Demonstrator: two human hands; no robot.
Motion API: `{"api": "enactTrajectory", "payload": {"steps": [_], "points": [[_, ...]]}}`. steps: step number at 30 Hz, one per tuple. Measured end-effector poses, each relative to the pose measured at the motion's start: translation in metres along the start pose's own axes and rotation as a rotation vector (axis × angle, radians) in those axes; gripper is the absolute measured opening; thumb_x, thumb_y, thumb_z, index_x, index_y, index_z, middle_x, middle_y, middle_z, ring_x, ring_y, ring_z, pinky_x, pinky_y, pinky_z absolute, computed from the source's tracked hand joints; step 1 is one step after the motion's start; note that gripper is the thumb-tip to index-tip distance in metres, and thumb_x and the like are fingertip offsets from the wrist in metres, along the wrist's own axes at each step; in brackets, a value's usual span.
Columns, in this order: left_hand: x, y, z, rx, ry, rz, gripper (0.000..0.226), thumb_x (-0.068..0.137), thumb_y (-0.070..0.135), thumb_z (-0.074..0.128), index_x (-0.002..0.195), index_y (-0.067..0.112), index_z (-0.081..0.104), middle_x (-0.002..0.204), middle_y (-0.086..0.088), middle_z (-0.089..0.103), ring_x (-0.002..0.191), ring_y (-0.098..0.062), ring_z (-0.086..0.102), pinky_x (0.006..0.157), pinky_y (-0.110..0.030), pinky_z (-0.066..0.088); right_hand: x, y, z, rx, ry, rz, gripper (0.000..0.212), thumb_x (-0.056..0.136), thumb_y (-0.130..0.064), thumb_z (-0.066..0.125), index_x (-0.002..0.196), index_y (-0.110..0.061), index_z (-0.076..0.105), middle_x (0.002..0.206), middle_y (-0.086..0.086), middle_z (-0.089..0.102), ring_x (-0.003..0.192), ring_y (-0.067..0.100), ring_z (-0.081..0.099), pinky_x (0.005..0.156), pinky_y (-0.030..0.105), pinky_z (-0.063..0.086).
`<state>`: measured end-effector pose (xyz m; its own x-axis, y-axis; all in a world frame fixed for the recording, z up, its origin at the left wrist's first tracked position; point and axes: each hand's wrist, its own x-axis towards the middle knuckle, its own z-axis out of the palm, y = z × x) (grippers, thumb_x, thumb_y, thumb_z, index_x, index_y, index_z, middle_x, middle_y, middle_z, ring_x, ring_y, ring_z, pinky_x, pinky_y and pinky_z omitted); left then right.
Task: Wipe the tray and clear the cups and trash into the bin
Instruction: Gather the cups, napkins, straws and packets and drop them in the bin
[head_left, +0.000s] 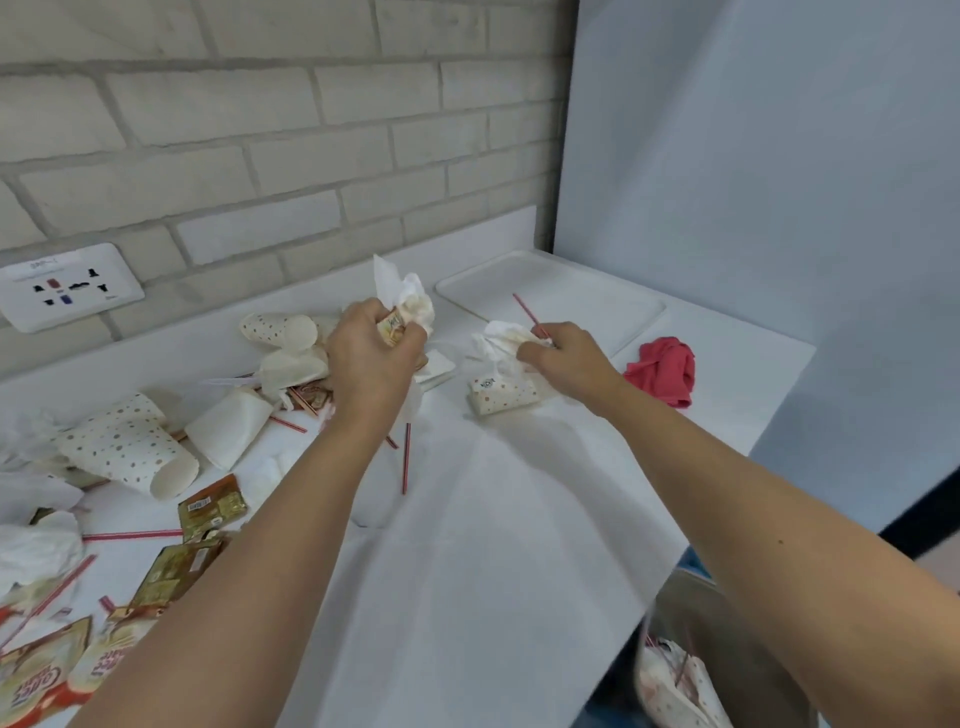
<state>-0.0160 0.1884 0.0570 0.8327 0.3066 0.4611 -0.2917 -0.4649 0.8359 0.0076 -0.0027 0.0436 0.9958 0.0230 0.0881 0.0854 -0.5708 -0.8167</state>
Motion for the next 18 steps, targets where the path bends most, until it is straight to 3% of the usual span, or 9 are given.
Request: {"api": "enactTrajectory", "payload": {"steps": [5, 8, 12, 18], "points": [[-0.021, 0.019, 0.010, -0.035, 0.037, 0.113, 0.020, 0.080, 0.015, 0.064, 0.069, 0.008, 0.048, 0.077, -0.003, 0.048, 0.066, -0.014, 0.043, 0.055, -0.013, 0.032, -0.035, 0.006, -0.021, 0.117, 0.044, 0.040, 0.009, 0.083, -0.014, 0.057, 0.075, -0.012, 0.052, 0.069, 0.009, 0.044, 0.063, 0.020, 0.042, 0.059, 0.029, 0.030], [-0.034, 0.038, 0.017, -0.097, 0.061, 0.196, 0.021, 0.080, 0.012, 0.063, 0.068, 0.009, 0.047, 0.071, 0.009, 0.043, 0.063, -0.002, 0.044, 0.056, -0.008, 0.033, -0.051, 0.010, -0.041, 0.174, 0.027, 0.065, 0.018, 0.085, -0.013, 0.057, 0.068, -0.014, 0.050, 0.062, 0.002, 0.045, 0.055, 0.017, 0.044, 0.052, 0.024, 0.032], [-0.051, 0.062, 0.031, -0.170, 0.078, 0.252, 0.018, 0.079, 0.012, 0.063, 0.068, 0.009, 0.048, 0.073, 0.012, 0.042, 0.065, 0.006, 0.045, 0.060, -0.007, 0.036, -0.066, 0.020, -0.062, 0.222, 0.016, 0.122, 0.010, 0.088, -0.016, 0.057, 0.078, -0.014, 0.055, 0.063, -0.002, 0.051, 0.056, 0.012, 0.049, 0.051, 0.021, 0.036], [-0.091, 0.082, 0.076, -0.196, 0.029, 0.276, 0.020, 0.079, 0.008, 0.063, 0.067, 0.002, 0.049, 0.074, 0.011, 0.043, 0.067, 0.004, 0.044, 0.063, -0.006, 0.035, -0.090, 0.055, -0.099, 0.274, 0.006, 0.178, 0.017, 0.089, -0.016, 0.057, 0.073, -0.021, 0.053, 0.068, -0.003, 0.053, 0.059, 0.010, 0.052, 0.056, 0.021, 0.039]]}}
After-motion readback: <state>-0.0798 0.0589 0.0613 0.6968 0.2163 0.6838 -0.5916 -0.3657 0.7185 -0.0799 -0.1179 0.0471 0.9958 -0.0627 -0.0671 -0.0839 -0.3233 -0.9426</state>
